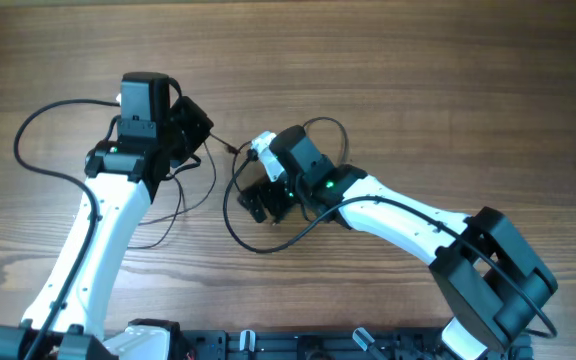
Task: Untangle cables
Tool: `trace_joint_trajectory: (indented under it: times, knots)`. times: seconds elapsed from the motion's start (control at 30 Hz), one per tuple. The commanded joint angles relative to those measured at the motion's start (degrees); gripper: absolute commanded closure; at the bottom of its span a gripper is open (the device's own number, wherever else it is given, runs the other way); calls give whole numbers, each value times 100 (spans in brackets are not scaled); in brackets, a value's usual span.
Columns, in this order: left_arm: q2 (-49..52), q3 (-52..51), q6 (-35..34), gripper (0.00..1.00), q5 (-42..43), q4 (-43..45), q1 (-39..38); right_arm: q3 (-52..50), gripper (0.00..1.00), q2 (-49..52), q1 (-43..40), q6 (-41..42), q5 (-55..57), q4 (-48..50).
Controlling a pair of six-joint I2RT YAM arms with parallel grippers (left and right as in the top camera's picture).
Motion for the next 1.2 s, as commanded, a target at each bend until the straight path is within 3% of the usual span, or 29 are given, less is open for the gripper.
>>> trace_joint_trajectory:
  times: [0.0,0.2,0.23,0.33,0.6,0.83,1.0,1.1,1.17]
  knots:
    - [-155,85,-485,96,70,2,15,-79,0,232,94,-162,-573,382]
    - [-155,85,-1259,96,634,2,15,-79,7,1045,330,-61,-391,1574]
    - [-155,85,-1370,96,745,2,17,-76,18,1167,330,39,-297,1805]
    - [-155,85,-1510,96,855,2,17,-74,96,1239,304,44,-267,1985]
    - [-144,83,-1486,96,619,-90,859,-74,96,-656,55,444,-96,-476]
    - [-61,74,-1467,96,-544,-568,1379,-74,96,-2815,52,474,2734,-2096]
    - [9,35,-1462,96,-787,-981,1344,-76,96,-3075,-133,1287,3963,-2588]
    - [39,31,-1464,96,-789,-1117,1340,-76,96,-2946,-273,1670,3703,-2651]
    - [44,20,-1464,88,-719,-1134,1298,-76,95,-2809,-278,1661,3665,-2605]
